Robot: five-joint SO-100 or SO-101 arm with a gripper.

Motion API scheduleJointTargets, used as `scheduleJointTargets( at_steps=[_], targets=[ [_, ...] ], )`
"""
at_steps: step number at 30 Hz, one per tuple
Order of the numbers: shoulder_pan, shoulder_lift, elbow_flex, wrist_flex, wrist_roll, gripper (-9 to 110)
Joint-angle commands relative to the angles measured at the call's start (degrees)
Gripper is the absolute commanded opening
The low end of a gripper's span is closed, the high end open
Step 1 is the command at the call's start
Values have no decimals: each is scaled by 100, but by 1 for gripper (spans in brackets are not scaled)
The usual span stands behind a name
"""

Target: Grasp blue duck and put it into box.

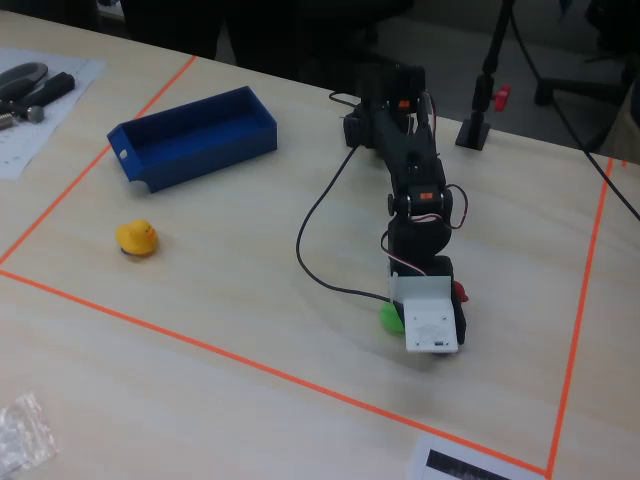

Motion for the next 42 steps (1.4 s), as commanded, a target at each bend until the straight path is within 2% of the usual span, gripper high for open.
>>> scheduleJointTargets(
  at_steps=[1, 4, 11, 15, 17, 19, 22, 27, 35, 42],
  targets=[
    [176, 70, -53, -88, -62, 20],
    [272, 44, -79, -114, -70, 0],
    [466, 229, -316, -185, -53, 0],
    [668, 949, -624, -220, 404, 0],
    [870, 1371, -1169, -18, 686, 0],
    [1204, 1652, -2312, 721, 905, 0],
    [1942, 2206, -3612, 1960, 879, 0],
    [3823, 3524, -3261, 3735, 185, 0],
    [7058, 4465, -1837, 4658, -422, 0],
    [8719, 4535, -369, 4632, -475, 0]
  ],
)
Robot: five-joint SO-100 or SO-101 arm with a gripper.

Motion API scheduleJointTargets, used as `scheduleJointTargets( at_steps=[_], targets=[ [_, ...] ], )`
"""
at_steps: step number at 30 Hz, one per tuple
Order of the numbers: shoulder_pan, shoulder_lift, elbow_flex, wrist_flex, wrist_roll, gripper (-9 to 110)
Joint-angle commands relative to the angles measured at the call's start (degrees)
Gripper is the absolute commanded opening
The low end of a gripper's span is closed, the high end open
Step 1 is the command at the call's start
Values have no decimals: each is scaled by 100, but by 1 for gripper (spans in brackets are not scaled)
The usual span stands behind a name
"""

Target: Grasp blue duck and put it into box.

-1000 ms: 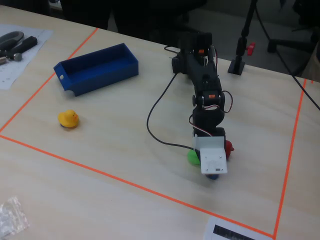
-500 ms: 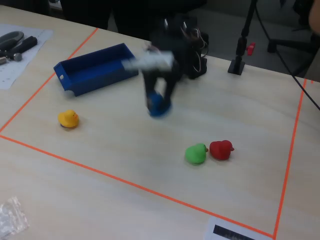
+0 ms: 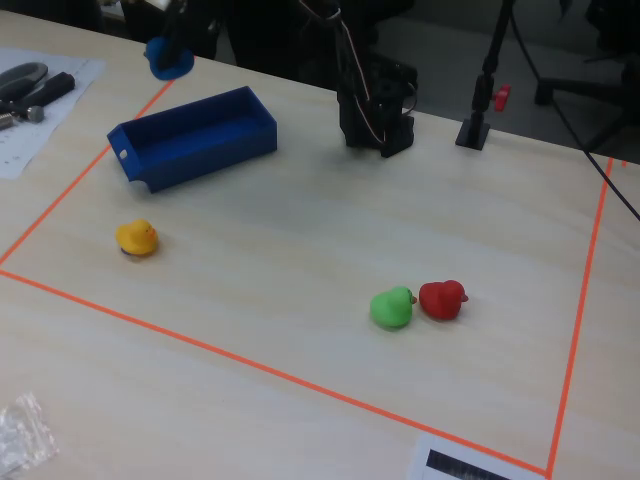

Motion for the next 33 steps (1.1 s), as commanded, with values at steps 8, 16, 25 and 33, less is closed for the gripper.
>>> scheduleJointTargets(
  at_steps=[8, 16, 25, 33],
  targets=[
    [1362, 246, 2804, -773, -185, 0],
    [1257, -9, 4254, -2329, -404, 0],
    [1195, 158, 5827, -4236, -1020, 1],
    [1099, 272, 6100, -4518, -1178, 19]
  ],
)
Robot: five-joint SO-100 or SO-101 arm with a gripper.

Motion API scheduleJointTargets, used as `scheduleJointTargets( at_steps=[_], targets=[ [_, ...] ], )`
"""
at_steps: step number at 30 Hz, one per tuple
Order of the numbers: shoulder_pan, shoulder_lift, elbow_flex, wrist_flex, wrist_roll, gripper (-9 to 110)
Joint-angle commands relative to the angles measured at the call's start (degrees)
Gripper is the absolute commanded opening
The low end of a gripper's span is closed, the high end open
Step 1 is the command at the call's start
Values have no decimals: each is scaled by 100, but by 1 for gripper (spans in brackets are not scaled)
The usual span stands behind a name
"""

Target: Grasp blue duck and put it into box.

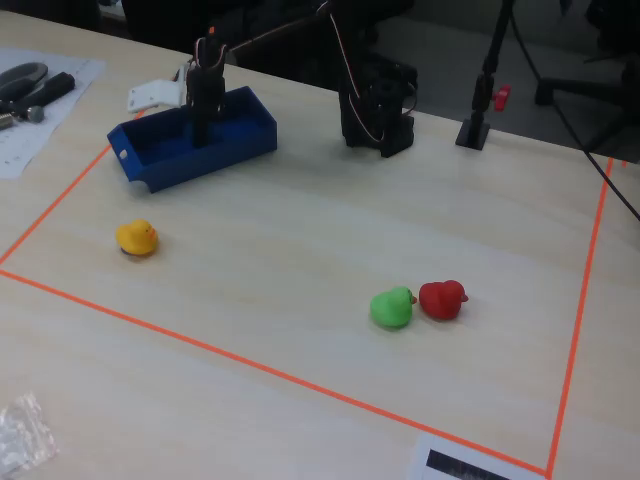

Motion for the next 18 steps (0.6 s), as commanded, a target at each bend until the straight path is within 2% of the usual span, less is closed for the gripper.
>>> scheduleJointTargets(
  at_steps=[1, 9, 13, 14, 18],
  targets=[
    [-88, 343, -97, -44, -88, 19],
    [-132, 545, -97, -343, 185, 21],
    [-272, 835, 0, -2663, 1644, 5],
    [-352, 861, -246, -2874, 1986, 1],
    [-1046, 914, -1644, -1890, 2566, 0]
  ],
)
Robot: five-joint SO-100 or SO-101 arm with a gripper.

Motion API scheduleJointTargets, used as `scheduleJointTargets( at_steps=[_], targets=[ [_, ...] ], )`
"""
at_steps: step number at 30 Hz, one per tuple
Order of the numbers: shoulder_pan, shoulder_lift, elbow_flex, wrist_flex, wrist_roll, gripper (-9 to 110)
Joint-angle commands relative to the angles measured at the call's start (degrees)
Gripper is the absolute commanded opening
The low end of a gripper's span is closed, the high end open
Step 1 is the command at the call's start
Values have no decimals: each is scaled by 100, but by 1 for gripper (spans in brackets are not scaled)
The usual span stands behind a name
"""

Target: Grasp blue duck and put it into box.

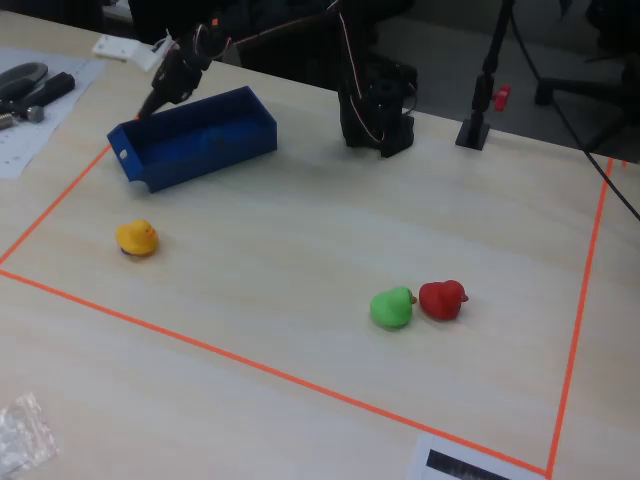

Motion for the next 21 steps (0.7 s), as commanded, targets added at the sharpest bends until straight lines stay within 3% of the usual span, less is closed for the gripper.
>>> scheduleJointTargets(
  at_steps=[1, 5, 9, 15, 21],
  targets=[
    [-826, 483, -1485, 870, 580, 0],
    [-2101, 1371, -1046, 2672, -369, 0],
    [-3674, 2786, 475, 3911, -773, 0],
    [-5678, 5142, 3542, 3955, -598, 0],
    [-5994, 6891, 5537, 4271, -809, 0]
  ],
)
